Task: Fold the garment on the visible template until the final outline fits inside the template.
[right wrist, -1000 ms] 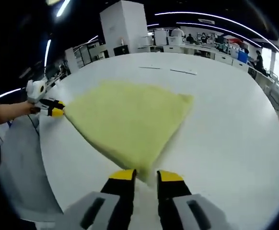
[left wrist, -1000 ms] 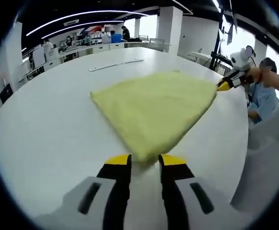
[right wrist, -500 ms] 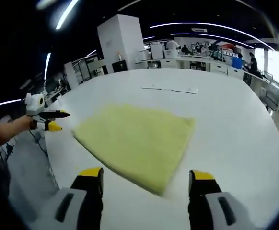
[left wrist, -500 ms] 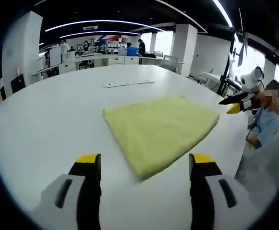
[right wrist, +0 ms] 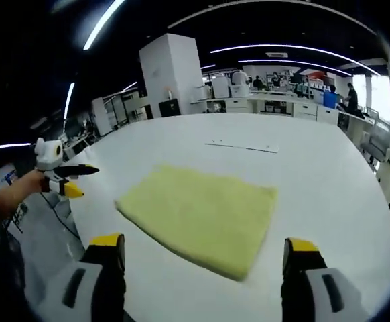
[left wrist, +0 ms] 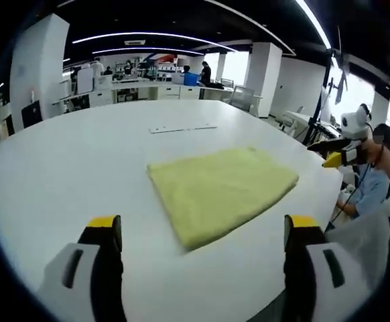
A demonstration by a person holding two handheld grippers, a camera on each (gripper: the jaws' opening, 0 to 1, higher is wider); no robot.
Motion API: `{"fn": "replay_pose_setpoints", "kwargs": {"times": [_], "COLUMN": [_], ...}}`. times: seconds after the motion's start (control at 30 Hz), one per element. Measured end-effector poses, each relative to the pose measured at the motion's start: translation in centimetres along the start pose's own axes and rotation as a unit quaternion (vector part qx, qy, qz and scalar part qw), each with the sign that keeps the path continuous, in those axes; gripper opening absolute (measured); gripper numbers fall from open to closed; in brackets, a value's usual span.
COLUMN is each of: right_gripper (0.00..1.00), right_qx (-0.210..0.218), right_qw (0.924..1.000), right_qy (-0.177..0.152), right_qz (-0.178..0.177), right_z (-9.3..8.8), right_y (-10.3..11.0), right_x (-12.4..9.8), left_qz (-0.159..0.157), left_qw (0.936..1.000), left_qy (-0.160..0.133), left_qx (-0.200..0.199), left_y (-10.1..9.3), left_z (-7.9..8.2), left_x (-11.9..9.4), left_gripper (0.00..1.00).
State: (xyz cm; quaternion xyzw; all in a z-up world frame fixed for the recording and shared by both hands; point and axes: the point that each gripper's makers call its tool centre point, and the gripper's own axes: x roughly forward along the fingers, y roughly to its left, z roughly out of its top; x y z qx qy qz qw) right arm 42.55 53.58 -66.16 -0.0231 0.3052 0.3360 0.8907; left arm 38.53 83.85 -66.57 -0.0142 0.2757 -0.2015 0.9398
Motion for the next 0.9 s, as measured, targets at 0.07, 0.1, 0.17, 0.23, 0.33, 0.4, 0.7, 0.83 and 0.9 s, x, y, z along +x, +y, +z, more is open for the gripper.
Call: {"fn": "replay_pose_setpoints", "kwargs": {"times": [0.07,0.1,0.17,0.23,0.33,0.4,0.7,0.83,0.9], "right_gripper": [1.0,1.0,1.0,1.0,1.0,1.0,0.99,0.97,0.96], "right_qx": [0.003,0.002,-0.005,-0.009,-0.008,0.0,-0.002,-0.002,0.001], "right_qw": [1.0,1.0,0.9999,0.9998,0.9999,0.9999,0.9999,0.9999,0.9999], "right_qy": [0.0,-0.001,0.002,0.005,0.0,-0.006,0.007,0.012,0.013], "right_qz": [0.007,0.009,0.015,0.014,0.01,0.011,0.008,0.004,0.006], "right_z": [0.0,-0.1,-0.2,-0.3,-0.2,-0.1,-1.1,-1.3,-1.5], "right_y": [0.6,0.9,1.4,1.8,1.4,1.6,1.8,1.7,1.8], "right_x": [0.0,0.0,0.0,-0.1,-0.4,-0.5,-0.7,-0.8,-0.8], "left_qz": [0.002,0.003,0.006,0.01,0.012,0.015,0.024,0.022,0.02], "left_qw": [1.0,1.0,0.9999,0.9999,0.9998,0.9997,0.9995,0.9994,0.9994], "left_qy": [0.003,0.005,0.008,0.007,0.003,0.003,0.015,0.022,0.023], "left_qx": [0.002,0.002,-0.001,-0.01,-0.017,-0.02,-0.014,-0.011,-0.013], "left_y": [0.0,0.1,0.2,0.3,0.3,0.4,0.5,0.3,0.2], "left_z": [-0.2,-0.3,-0.6,-0.9,-1.0,-1.1,-1.8,-2.1,-2.2], "left_x": [-0.2,-0.2,-0.4,-0.6,-0.9,-1.0,-1.1,-1.0,-0.9], "left_gripper": [0.99,0.99,0.99,0.99,0.99,0.99,0.99,0.99,0.99]}}
